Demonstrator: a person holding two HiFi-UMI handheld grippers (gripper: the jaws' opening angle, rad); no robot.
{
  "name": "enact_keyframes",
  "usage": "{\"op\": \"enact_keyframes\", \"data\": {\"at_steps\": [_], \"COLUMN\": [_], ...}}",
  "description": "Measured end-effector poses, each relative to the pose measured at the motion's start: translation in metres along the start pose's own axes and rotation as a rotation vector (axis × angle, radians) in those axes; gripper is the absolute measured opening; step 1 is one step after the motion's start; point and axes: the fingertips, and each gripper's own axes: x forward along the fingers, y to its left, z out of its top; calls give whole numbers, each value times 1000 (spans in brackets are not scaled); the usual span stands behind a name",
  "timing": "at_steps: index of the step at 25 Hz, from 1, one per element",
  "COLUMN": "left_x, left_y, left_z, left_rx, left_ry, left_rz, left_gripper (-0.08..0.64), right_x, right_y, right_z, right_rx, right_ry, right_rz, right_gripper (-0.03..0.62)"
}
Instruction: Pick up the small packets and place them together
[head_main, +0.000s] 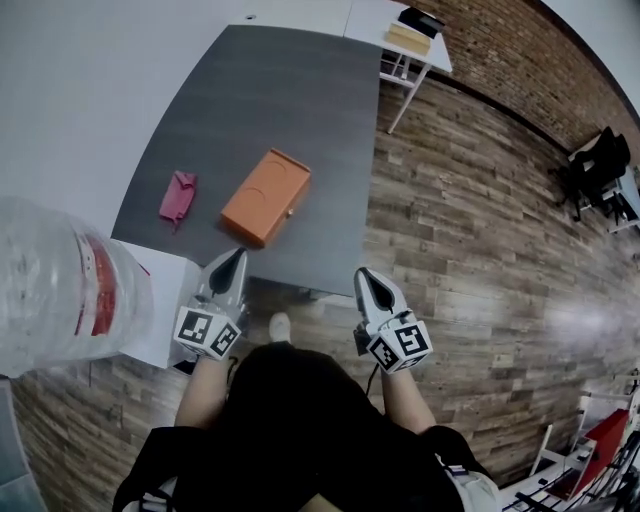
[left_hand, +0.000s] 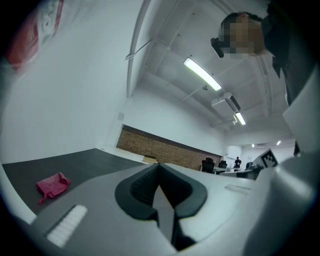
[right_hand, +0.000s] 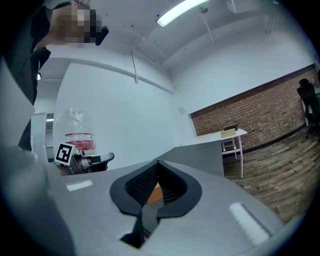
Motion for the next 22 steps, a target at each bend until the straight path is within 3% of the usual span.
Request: {"op": "enact_keyframes", "data": {"at_steps": [14, 22], "left_x": [56, 67], "left_y": [62, 95], "left_z": [-54, -94], "left_rx": [14, 62], "left_ry": [199, 325], "left_rz": [-8, 94], "left_gripper": [0, 0], "right_x": [102, 127], "right_y": [-17, -19], "right_z": [-34, -72], "right_rx": [-20, -52], "right_ry": [141, 264], "right_rz": [13, 78], "right_gripper": [2, 2]}}
